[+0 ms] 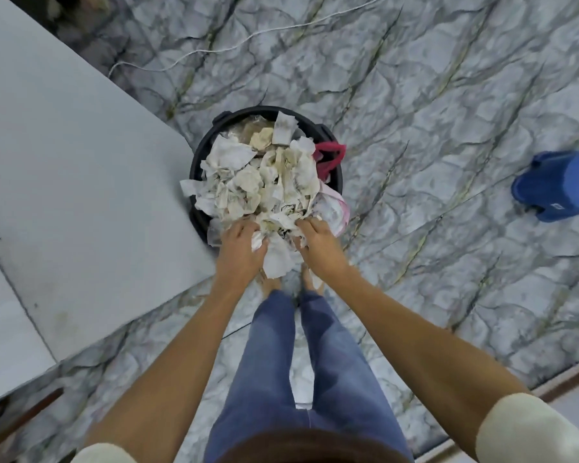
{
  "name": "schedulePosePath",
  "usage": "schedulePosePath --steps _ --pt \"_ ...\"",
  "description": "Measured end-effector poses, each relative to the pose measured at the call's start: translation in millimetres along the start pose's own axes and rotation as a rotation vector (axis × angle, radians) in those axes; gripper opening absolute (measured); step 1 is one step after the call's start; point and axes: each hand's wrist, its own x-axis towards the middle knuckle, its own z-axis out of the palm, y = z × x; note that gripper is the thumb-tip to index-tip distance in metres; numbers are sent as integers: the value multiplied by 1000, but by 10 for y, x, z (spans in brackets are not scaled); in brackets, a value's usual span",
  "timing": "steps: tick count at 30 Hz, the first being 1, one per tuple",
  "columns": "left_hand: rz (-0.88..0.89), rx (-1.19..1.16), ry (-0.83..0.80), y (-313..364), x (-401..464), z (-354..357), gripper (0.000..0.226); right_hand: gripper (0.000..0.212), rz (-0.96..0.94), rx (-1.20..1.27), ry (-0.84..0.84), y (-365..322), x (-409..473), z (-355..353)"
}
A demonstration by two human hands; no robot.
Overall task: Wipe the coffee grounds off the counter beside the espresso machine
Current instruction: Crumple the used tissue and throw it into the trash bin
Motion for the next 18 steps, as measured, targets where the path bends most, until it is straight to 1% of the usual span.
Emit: schedulePosePath --steps 2,5,7,11,15,18 --pt "-11 0 8 -45 131 90 32 37 9 10 -1 105 129 78" --pt "-9 -9 27 -104 376 192 30 47 39 21 -58 249 371 190" --pt "-27 -13 32 -145 562 236 31 49 31 9 -63 317 569 269" --pt "-26 -33 85 -191 915 289 31 45 3 -3 -23 359 987 398" --pt "-33 -70 174 -208 1233 305 32 42 -19 6 13 358 1338 538" --pt "-7 -45 197 -300 1427 380 40 37 -47 -6 54 394 1506 661"
